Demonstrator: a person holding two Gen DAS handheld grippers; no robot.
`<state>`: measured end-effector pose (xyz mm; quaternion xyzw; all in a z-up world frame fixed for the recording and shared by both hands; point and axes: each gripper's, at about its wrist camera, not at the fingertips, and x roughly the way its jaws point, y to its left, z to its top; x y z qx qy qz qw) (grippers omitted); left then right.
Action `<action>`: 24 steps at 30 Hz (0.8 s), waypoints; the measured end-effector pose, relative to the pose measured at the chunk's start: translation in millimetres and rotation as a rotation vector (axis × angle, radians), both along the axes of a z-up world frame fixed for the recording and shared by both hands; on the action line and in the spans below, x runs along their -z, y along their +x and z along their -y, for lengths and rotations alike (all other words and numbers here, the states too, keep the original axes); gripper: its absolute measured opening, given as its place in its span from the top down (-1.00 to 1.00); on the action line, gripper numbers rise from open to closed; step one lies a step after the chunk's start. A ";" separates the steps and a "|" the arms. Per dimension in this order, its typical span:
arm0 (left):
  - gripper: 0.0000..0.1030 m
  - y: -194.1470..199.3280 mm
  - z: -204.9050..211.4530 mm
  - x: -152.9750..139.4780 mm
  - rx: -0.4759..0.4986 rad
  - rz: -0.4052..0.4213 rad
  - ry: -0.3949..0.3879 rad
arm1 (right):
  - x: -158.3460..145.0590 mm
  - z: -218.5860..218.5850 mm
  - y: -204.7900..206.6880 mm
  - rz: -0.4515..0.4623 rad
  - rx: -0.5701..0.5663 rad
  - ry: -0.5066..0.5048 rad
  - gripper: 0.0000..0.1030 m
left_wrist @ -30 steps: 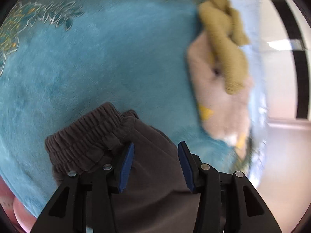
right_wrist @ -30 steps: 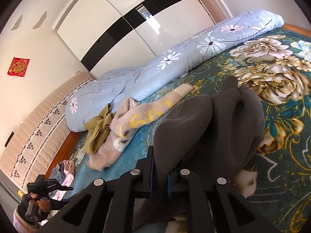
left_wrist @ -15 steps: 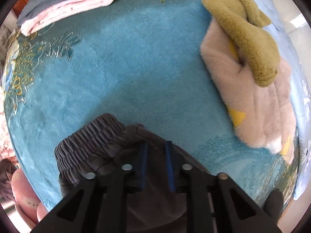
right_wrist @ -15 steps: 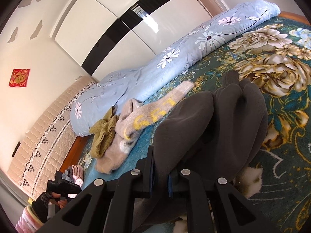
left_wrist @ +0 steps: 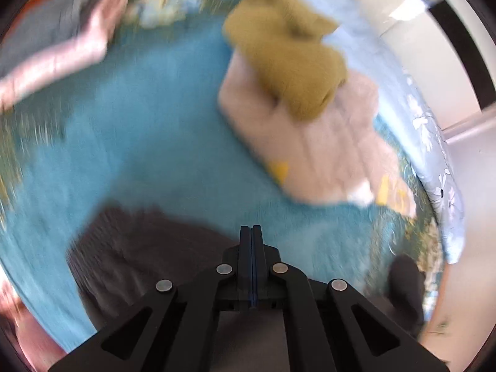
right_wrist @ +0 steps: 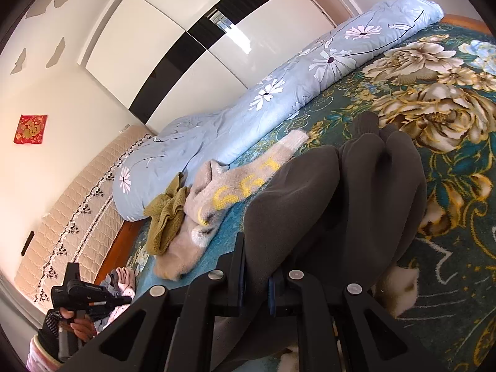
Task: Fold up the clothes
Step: 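Hold the waistband with the left tool while the right tool holds the legs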
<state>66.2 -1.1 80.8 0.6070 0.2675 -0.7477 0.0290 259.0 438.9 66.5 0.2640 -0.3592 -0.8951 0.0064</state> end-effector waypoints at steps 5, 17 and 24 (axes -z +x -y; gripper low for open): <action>-0.09 29.5 -8.1 -7.5 0.027 -0.012 -0.064 | 1.1 -0.5 0.5 0.000 -0.002 -0.006 0.74; 0.41 50.2 -64.8 20.1 0.392 -0.086 -0.400 | 3.6 -3.2 -0.8 0.010 0.000 -0.031 0.74; 0.94 43.1 -80.5 -3.9 0.431 -0.280 -0.559 | 3.8 -4.5 -0.8 0.004 0.005 -0.034 0.74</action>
